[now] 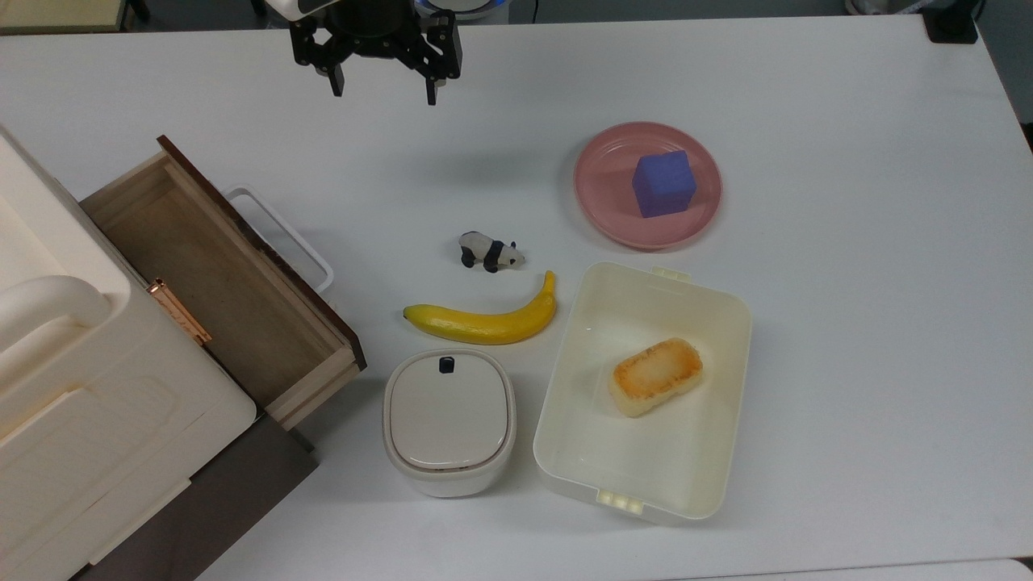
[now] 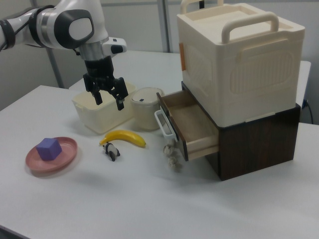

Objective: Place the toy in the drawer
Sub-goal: 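Move the open gripper down over the black-and-white panda toy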

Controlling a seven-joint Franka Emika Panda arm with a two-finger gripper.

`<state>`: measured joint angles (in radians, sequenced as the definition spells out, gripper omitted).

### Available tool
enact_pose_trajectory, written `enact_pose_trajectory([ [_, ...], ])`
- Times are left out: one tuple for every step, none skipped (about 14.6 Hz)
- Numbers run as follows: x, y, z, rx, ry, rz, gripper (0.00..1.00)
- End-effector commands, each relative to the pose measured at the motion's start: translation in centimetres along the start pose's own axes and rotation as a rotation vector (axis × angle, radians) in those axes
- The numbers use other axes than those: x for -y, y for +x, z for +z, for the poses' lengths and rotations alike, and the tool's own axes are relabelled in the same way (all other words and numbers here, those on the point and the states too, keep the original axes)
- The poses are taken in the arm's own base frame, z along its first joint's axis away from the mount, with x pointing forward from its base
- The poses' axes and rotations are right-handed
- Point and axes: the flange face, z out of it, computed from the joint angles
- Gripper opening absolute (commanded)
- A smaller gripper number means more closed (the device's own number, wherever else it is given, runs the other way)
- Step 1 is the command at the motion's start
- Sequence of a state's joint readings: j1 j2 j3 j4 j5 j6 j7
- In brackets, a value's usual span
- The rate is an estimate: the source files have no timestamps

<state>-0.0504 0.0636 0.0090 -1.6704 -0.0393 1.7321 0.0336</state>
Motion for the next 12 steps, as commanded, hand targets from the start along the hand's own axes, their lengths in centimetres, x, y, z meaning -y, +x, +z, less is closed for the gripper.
enact_pose_trajectory([
  [0.4, -0.3, 0.2, 0.025, -0.013, 0.006, 1.0],
  [0.4, -0.3, 0.2, 0.025, -0.013, 0.006, 1.0],
  [0.5, -0.3, 0.3, 0.026, -0.013, 0.005, 1.0],
  [0.5, -0.3, 0.3, 0.026, -0.016, 0.003, 1.0],
  [0.6, -0.3, 0.3, 0.026, -0.016, 0.001, 1.0],
  [0.5, -0.3, 0.3, 0.026, -0.016, 0.002, 1.0],
  [0.5, -0.2, 0.3, 0.028, -0.017, 0.002, 1.0],
  [0.5, -0.2, 0.3, 0.028, -0.017, 0.002, 1.0],
  [0.5, -0.2, 0.3, 0.028, -0.017, 0.002, 1.0],
  [0.7, -0.2, 0.6, 0.032, -0.017, -0.001, 1.0],
  [0.8, -0.2, 0.7, 0.034, -0.018, -0.009, 1.0],
  [0.9, 0.1, 1.3, 0.043, -0.019, -0.049, 1.0],
])
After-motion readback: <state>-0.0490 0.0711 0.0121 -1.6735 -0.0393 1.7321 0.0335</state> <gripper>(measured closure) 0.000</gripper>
